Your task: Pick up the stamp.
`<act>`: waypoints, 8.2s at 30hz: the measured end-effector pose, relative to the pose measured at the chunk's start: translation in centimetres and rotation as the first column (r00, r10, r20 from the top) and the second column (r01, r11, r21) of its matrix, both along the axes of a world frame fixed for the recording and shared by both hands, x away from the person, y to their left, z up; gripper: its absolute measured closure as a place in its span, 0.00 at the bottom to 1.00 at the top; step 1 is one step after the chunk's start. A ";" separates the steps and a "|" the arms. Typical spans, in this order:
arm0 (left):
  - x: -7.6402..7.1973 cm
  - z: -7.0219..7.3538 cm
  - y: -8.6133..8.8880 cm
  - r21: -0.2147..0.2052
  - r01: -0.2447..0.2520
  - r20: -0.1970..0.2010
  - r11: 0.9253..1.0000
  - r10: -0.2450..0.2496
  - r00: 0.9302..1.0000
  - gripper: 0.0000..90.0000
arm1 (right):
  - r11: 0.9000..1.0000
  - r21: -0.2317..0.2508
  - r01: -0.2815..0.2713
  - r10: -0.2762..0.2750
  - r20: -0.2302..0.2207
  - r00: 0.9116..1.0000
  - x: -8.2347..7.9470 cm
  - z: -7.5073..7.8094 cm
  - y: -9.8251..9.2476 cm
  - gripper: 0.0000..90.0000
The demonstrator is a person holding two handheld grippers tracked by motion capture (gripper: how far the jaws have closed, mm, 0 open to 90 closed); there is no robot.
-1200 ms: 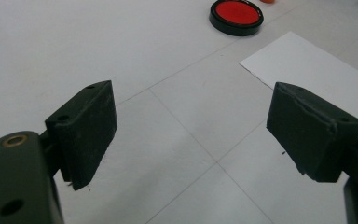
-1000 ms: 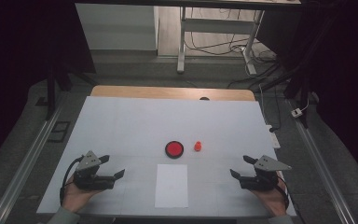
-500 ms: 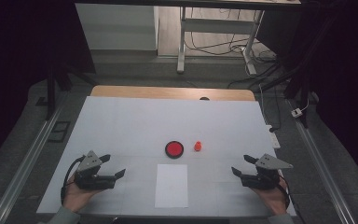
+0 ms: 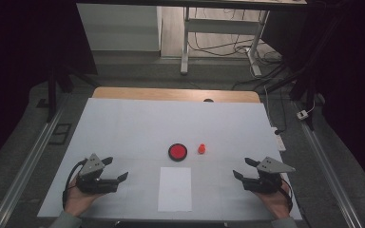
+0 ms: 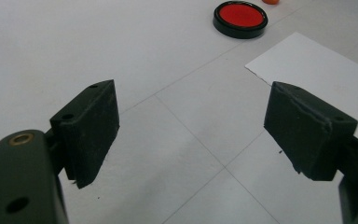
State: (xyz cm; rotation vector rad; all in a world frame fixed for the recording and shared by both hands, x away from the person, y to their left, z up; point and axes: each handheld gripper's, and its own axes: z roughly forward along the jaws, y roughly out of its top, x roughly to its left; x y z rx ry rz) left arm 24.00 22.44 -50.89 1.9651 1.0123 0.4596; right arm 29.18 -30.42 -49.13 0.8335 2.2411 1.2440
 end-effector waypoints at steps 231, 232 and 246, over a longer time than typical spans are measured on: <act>0.7 -1.2 0.1 0.028 0.015 -0.036 1.000 -0.014 0.999 0.22 | 0.960 0.142 -0.242 0.256 -0.097 0.962 2.9 0.8 14.5 0.80; 0.7 -1.2 0.1 0.025 0.014 -0.036 1.000 -0.013 0.999 0.22 | 0.960 0.137 -0.246 0.261 -0.102 0.960 2.8 0.7 14.6 0.80; 0.9 -1.3 -0.1 0.021 0.013 -0.048 1.000 -0.012 0.999 0.22 | 0.944 0.144 -0.296 0.314 -0.128 0.941 2.0 0.0 15.8 0.80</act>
